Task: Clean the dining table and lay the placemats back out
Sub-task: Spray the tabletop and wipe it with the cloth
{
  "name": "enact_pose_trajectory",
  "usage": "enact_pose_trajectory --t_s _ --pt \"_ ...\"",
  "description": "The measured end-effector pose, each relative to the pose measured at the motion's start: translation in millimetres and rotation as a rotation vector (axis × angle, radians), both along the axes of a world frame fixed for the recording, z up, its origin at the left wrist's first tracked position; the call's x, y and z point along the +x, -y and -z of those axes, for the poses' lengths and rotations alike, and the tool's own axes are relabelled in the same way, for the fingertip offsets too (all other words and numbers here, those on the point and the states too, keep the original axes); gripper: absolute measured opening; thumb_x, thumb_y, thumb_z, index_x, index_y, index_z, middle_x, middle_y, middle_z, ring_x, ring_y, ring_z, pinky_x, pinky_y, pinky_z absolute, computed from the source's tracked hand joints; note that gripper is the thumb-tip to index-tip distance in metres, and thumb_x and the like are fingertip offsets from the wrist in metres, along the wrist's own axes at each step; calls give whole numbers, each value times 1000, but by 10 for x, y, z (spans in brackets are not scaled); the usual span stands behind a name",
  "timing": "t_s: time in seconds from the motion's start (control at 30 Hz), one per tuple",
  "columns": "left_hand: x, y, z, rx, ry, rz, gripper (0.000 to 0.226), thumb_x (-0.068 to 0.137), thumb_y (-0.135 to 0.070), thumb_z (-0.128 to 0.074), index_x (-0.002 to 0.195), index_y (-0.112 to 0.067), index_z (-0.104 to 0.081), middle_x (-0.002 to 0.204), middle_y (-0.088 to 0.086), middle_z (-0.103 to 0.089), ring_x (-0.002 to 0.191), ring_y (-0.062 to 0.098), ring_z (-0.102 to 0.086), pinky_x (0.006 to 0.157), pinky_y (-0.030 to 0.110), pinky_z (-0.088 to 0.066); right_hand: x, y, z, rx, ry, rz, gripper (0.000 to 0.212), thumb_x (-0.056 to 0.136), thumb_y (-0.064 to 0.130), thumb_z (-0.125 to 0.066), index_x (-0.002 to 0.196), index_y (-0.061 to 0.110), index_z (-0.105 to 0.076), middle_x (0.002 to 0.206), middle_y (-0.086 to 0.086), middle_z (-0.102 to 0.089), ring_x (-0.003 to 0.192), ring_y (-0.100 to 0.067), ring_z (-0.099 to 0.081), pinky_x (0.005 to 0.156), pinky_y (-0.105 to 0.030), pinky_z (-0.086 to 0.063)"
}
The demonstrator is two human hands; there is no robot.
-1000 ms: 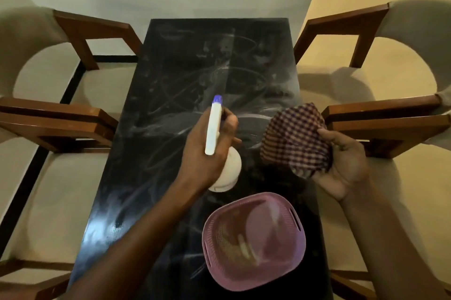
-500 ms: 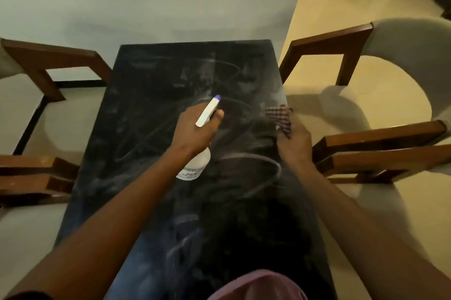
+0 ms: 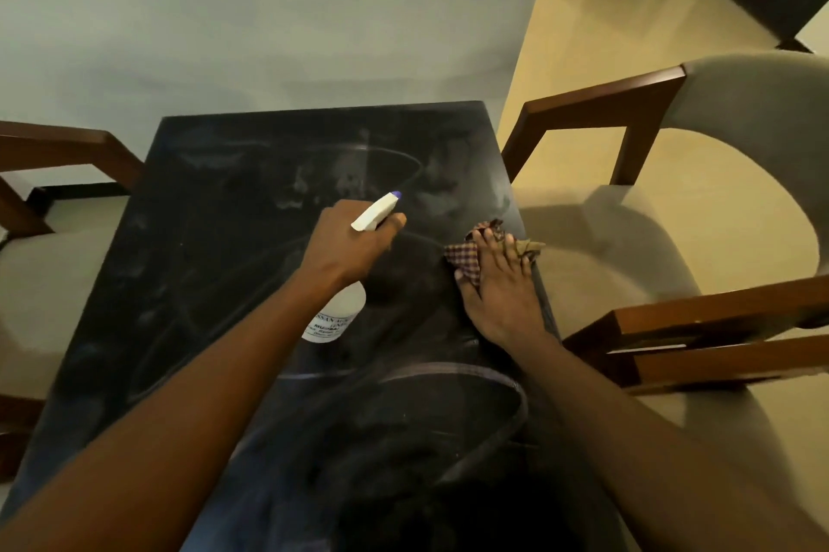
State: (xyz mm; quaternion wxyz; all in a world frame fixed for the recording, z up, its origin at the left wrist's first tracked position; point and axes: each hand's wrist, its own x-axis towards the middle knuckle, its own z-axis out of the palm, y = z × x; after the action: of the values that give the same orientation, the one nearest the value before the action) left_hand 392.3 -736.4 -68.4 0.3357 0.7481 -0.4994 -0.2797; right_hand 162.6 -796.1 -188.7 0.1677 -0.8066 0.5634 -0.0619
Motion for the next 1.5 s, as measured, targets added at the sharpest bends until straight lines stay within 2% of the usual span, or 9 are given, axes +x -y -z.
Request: enact_pose_trajectory --t_s 0.3,0.43,0.6,0.73,0.83,0.97,1.17,1.33,1.5 --pt "50 206 103 40 -9 -43 38 95 -44 -73 79 -10 -69 71 9 -72 66 28 -72 73 49 -63 367 1110 -55 -8 -2 89 78 106 59 -30 165 14 -5 175 -12 -1 161 -32 -1 130 -52 -5" --pt "152 182 115 23 -146 -116 24 97 -40 -72 88 -18 -74 80 3 -78 73 19 -76 66 33 -62 623 1687 -45 1 -32 66 71 107 57 -32 164 18 -17 176 -7 0 161 -32 3 129 -54 -2" --pt "215 192 152 28 -131 -173 26 96 -37 -73 83 -14 -73 75 4 -75 59 16 -71 50 20 -52 1108 2145 -134 56 -45 -44 75 105 63 -35 167 25 -15 176 -3 5 161 -30 7 129 -54 2" --pt "228 220 113 34 -160 -215 29 98 -36 -72 81 -12 -71 69 7 -74 50 18 -67 53 34 -57 1157 1659 -167 38 -8 -403 80 102 68 -38 167 32 -10 175 1 6 161 -24 10 130 -50 0" --pt "220 239 108 35 -153 -230 28 97 -37 -73 81 -14 -69 71 10 -74 56 26 -70 56 39 -60 730 970 -195 13 4 -613 76 105 68 -33 166 39 3 173 12 16 157 -9 23 127 -37 11" --pt "257 259 135 48 -197 -208 17 96 -36 -75 85 -26 -66 81 4 -77 58 16 -69 56 28 -55 93 779 -232 59 -22 -538 77 105 68 -26 164 39 13 171 17 17 152 7 24 126 -26 9" --pt "211 364 176 135 -133 -126 27 94 -40 -74 92 -14 -73 84 8 -77 72 29 -75 70 51 -65 340 2104 -178 3 -36 -174 76 107 61 -30 168 23 -3 176 -4 -2 161 -26 -3 128 -46 -8" --pt "230 401 207 151 -120 -149 29 94 -43 -74 96 -14 -71 85 9 -77 76 31 -76 71 55 -64 1247 2983 -225 -7 -63 -4 66 108 51 -30 165 20 -23 173 -13 -16 158 -39 -14 128 -57 -12" --pt "258 406 183 132 -135 -179 32 94 -40 -73 97 -8 -71 85 14 -78 74 38 -75 66 55 -62 2226 2658 -249 -14 -66 -352 73 101 59 -30 164 21 -29 172 -11 -22 159 -32 -19 130 -51 -10"
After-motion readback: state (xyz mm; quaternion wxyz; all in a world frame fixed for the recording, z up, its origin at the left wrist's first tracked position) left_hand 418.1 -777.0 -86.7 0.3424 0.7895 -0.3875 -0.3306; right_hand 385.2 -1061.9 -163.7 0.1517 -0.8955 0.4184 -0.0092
